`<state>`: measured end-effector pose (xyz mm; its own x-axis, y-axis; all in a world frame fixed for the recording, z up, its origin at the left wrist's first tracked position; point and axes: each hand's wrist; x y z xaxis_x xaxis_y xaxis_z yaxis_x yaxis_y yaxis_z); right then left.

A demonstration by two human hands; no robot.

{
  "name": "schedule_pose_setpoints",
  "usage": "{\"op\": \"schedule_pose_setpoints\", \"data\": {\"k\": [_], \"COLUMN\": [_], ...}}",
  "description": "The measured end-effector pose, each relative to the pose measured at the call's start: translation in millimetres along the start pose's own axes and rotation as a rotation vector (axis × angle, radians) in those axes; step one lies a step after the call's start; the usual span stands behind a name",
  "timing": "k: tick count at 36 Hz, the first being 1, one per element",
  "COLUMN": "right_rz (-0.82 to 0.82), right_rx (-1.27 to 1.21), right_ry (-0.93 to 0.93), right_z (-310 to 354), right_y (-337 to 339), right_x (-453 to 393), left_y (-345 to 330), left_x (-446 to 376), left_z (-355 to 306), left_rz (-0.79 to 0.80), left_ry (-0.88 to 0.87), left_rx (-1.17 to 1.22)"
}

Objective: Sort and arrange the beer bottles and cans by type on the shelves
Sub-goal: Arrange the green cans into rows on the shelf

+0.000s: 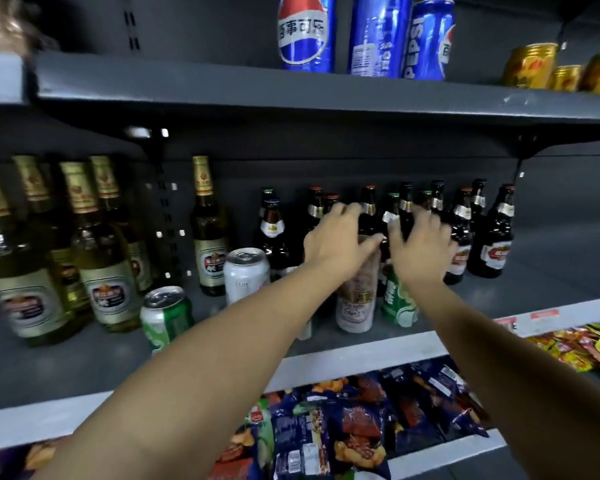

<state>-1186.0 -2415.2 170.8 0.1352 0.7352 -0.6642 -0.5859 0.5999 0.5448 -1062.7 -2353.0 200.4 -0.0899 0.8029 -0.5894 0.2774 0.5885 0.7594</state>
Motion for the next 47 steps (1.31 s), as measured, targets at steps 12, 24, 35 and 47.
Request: {"op": "schedule_pose_setpoints", "data": {"k": [12,24,35,47], "right_rz": [0.272,0.623,0.493,0.587], "right_rx": [-0.459,-0.037,-0.211,-0.682], "right_ry": [0.305,0.086,-0.047,-0.220], "right_z": [240.5,289.0,284.0,298.1], "right_y": [-24.2,-123.0,-150.4,-151.9], "right_x": [44.4,26.4,18.7,22.1], "left_y": [125.1,73.2,24.3,14.7], "left_x": [19.1,22.6,16.6,-1.1], "left_z": [144.2,258.7,284.4,281.5], "left_rz": [-0.191,0.275,0.276,0.247], "left_ry": [0.328,0.505,0.700,0.691], "left_rx": [0.031,0.226,0.706,0.672]}}
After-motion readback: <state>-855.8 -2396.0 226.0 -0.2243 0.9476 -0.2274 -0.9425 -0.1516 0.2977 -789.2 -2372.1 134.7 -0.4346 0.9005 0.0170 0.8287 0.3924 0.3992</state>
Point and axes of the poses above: each hand's wrist, its own x-axis away from the middle knuckle, its own y-axis out of the back of the hand, z = x × y, and after that the axes turned 3 degrees about -x, right-handed
